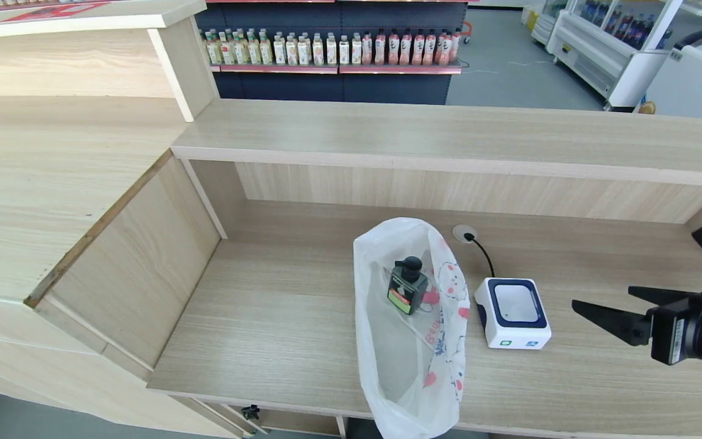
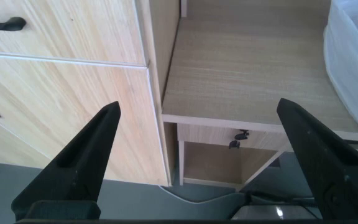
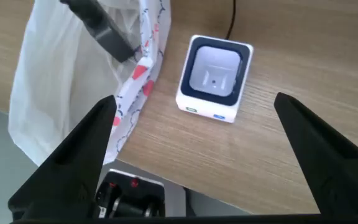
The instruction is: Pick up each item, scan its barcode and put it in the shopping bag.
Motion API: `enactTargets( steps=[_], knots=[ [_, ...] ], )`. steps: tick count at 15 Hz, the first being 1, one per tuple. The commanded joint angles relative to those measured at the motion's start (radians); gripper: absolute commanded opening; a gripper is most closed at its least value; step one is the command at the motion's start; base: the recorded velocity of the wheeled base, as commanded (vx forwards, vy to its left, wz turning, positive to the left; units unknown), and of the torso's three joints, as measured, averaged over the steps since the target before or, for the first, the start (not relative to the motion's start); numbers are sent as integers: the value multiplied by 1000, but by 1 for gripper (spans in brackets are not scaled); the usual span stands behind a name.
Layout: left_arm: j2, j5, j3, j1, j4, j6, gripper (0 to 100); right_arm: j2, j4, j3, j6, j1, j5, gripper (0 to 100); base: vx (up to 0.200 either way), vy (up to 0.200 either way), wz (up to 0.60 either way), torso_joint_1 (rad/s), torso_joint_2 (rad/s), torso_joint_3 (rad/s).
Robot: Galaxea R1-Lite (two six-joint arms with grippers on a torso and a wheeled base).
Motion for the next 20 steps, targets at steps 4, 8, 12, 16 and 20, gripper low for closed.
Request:
enactTargets(
  steps=[4, 8, 12, 16, 20],
  knots=[
    [0, 0, 0, 1, 0, 1, 100, -94, 68, 27, -6, -89, -4, 100, 0, -200, 0, 7, -1, 0],
    [0, 0, 0, 1, 0, -2, 100, -111, 117, 28, -4, -89, -4, 100, 0, -200, 0, 2, 1, 1],
    [0, 0, 0, 1, 0, 1, 100, -108, 119, 30, -6, -89, -4, 100, -100, -200, 0, 1, 1, -1],
    [0, 2, 0, 1, 0, 1, 100, -134, 171, 33, -6, -89, -3, 100, -200, -200, 0, 10, 6, 0],
    [0, 0, 0, 1, 0, -2, 100, -196, 263, 28, -6, -80, 3, 100, -100, -100, 0, 1, 1, 0]
  ],
)
